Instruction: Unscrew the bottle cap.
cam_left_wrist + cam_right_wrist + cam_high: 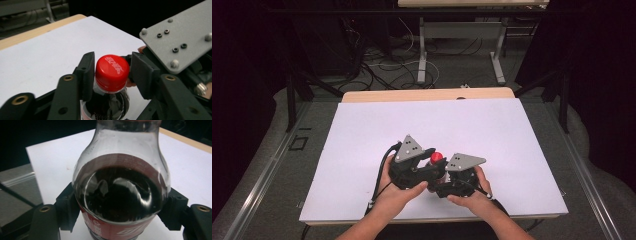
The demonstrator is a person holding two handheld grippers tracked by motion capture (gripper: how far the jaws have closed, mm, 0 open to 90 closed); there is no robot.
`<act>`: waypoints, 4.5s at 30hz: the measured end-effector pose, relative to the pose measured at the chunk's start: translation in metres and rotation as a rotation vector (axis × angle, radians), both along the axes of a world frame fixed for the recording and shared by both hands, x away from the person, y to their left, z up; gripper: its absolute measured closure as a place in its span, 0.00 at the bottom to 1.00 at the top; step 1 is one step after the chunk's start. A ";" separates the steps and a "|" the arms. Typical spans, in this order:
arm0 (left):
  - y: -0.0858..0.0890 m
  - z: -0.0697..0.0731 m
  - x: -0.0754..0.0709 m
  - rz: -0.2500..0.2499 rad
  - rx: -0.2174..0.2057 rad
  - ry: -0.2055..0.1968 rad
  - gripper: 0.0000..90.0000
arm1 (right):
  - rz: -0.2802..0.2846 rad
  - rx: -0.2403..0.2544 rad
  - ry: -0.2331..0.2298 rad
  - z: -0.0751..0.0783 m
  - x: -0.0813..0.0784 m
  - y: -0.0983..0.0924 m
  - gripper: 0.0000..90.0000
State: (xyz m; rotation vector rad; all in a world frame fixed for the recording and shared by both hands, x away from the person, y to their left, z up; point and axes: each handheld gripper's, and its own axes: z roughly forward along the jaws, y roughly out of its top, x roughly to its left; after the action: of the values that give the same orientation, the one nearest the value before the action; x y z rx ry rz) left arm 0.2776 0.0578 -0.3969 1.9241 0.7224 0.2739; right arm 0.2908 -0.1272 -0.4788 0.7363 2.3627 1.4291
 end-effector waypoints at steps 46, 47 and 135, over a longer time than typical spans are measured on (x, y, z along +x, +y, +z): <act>-0.011 -0.006 -0.011 0.107 -0.009 -0.084 0.67 | -0.063 0.005 0.003 0.001 -0.002 0.003 0.32; -0.011 -0.005 -0.011 0.105 -0.008 -0.082 0.67 | -0.052 -0.003 0.015 0.001 -0.003 0.002 0.32; 0.015 0.000 0.003 -0.131 -0.021 -0.066 0.68 | 0.012 0.018 0.005 0.006 -0.009 0.005 0.33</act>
State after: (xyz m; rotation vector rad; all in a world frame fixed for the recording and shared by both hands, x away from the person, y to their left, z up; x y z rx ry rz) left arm 0.2806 0.0723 -0.3967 1.9237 0.5511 0.2457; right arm 0.2813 -0.1219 -0.4732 0.7323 2.3652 1.4564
